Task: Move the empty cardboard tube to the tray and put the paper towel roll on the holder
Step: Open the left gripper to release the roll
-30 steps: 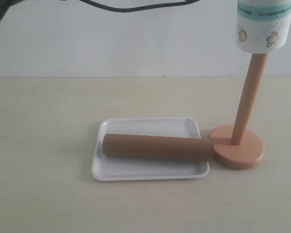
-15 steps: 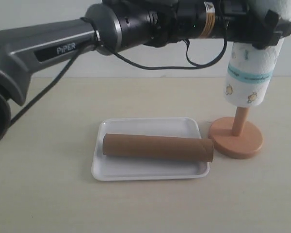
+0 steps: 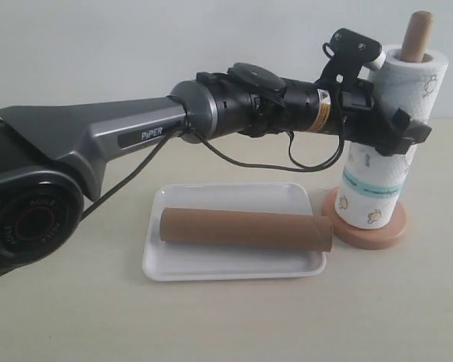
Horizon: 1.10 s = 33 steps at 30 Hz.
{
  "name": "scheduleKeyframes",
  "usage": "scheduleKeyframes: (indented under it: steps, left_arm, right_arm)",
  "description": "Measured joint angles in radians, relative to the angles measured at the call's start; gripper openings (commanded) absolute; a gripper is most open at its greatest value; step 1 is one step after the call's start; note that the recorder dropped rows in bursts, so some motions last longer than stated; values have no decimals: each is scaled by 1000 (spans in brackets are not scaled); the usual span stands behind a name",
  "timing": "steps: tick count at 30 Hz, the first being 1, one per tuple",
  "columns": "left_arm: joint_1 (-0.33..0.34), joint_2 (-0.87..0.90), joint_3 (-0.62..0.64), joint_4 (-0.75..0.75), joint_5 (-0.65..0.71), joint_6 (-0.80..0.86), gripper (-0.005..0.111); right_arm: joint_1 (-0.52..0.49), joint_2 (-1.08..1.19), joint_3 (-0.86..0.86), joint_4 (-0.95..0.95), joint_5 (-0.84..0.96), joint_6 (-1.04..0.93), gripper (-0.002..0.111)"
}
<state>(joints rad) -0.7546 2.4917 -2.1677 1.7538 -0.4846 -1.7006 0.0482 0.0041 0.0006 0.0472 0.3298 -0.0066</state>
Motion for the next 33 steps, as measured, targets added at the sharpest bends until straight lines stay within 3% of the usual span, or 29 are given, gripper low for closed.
scheduleKeyframes:
  steps: [2, 7, 10, 21, 28, 33]
  left_arm:
    - [0, 4, -4, -3, -11, 8, 27]
    - [0, 5, -5, -1, -25, 3, 75]
    - [4, 5, -5, -1, -30, -31, 90]
    - [12, 14, -5, -55, -147, -61, 92]
    - [56, 14, -5, -66, -293, -34, 92]
    - [82, 6, -5, -55, -323, -23, 92]
  right_arm:
    - [0, 0, 0, 0, 0, 0, 0]
    - [0, 0, 0, 0, 0, 0, 0]
    - [0, 0, 0, 0, 0, 0, 0]
    - [0, 0, 0, 0, 0, 0, 0]
    - [0, 0, 0, 0, 0, 0, 0]
    - [0, 0, 0, 0, 0, 0, 0]
